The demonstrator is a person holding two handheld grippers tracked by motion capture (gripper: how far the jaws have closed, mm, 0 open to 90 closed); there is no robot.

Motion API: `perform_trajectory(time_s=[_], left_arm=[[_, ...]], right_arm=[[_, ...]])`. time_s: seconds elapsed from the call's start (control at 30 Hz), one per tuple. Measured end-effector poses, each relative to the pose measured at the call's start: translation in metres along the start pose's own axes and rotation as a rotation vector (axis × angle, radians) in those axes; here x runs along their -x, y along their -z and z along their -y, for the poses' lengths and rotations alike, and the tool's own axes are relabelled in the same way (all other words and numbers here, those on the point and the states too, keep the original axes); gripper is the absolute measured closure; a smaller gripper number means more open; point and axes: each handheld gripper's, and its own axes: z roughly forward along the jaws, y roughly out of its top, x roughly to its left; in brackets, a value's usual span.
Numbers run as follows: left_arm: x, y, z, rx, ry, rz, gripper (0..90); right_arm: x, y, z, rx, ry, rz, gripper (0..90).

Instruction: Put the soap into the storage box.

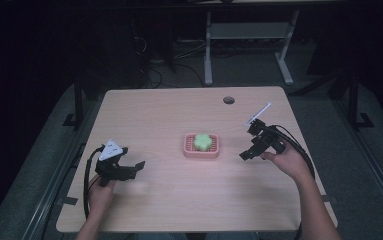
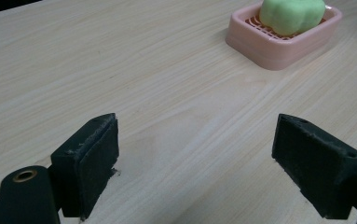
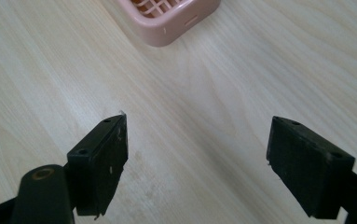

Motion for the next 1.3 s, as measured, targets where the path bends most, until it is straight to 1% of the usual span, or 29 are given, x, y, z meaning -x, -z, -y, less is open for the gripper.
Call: perform_trajectory(time_s=[0.2,0.47,0.6,0.73,0.8,1.0,1.13,1.3], left_arm=[[0.0,0.0,0.0,-0.004,-0.008,-0.001,14.4],[0.0,0.0,0.0,0.0,-0.004,-0.001,14.4],[0.0,0.0,0.0,-0.004,-0.008,-0.002,14.4],[0.0,0.0,0.0,-0.005,-0.008,-0.002,14.4],[0.0,0.0,0.0,-0.006,-0.01,-0.001,14.4],[0.0,0.0,0.0,-0.007,-0.011,-0.002,14.4],[0.0,0.0,0.0,-0.011,-0.014,-0.002,14.4],[0.0,0.0,0.0,-0.01,-0.013,-0.003,14.4]], right_arm=[[0.001,0.001,0.01,0.01,-0.015,0.0,19.8],[0.002,0.0,0.024,0.014,-0.033,-0.001,19.8],[0.0,-0.004,0.033,0.012,-0.035,-0.002,19.8],[-0.001,-0.006,0.042,0.013,-0.048,-0.006,19.9],[-0.001,-0.006,0.046,0.019,-0.055,-0.005,19.9],[-0.004,-0.006,0.058,0.037,-0.055,0.005,20.2],[-0.005,-0.009,0.066,0.035,-0.063,0.001,20.2],[-0.008,-0.011,0.075,0.047,-0.072,-0.001,20.2]])
